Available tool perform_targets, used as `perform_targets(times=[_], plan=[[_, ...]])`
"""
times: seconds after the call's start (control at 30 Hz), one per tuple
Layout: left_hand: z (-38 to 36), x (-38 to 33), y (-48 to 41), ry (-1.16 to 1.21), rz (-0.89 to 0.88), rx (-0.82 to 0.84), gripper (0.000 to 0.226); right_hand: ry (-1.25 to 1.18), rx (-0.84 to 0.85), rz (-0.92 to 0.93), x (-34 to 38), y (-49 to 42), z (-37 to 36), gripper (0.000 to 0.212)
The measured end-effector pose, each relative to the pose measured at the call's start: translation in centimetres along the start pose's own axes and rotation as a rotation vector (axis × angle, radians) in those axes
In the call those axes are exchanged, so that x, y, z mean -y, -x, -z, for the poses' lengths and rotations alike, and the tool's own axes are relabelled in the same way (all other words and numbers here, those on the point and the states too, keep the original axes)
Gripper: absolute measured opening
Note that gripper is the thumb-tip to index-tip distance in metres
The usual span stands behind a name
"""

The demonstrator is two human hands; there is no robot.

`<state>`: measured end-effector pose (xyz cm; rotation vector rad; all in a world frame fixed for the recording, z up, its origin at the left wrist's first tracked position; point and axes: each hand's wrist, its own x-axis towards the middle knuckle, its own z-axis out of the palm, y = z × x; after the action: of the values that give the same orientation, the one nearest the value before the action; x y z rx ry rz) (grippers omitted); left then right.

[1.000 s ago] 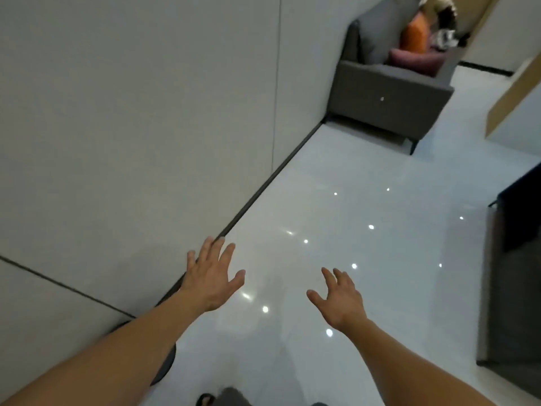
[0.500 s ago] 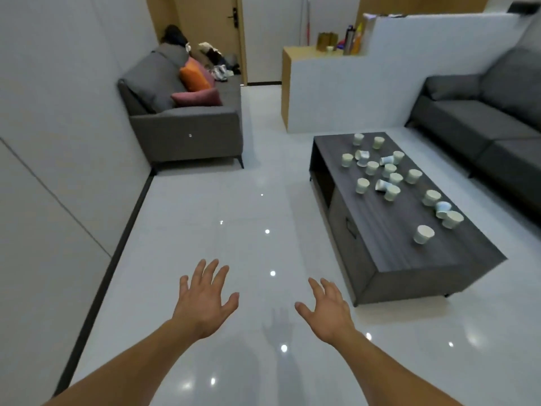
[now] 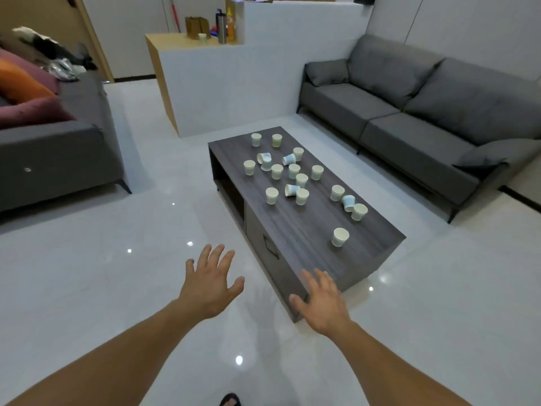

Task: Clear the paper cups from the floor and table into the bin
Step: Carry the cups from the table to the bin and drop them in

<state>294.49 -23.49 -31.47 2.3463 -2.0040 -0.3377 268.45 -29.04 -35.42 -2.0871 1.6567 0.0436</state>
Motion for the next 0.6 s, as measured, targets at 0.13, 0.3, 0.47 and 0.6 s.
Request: perform_targets(times=[0.13,0.3,0.47,0.6], plan=[[0.6,-2.7,-7.8,0.004,-0.086,0.065,0.070,-0.005,0.025,-0.096,-2.8,-4.0,1.7,0.079],[-0.6,-7.2,-17.4,-0.020,-0.170,0.104,0.072,-0.021,0.039,-0.161,-7.1,-11.2,4.0,0.080],[-3.0,-12.8,-27.3,-0.030,-0.168,0.160,0.075,-0.010,0.069,-0.162,-12.8,-20.1,6.3,0.082],[-4.9,-17.1,-33.9,-0.079,-0.169,0.250,0.076,-0.004,0.114,-0.181,-17.9,-26.8,8.3,0.082]])
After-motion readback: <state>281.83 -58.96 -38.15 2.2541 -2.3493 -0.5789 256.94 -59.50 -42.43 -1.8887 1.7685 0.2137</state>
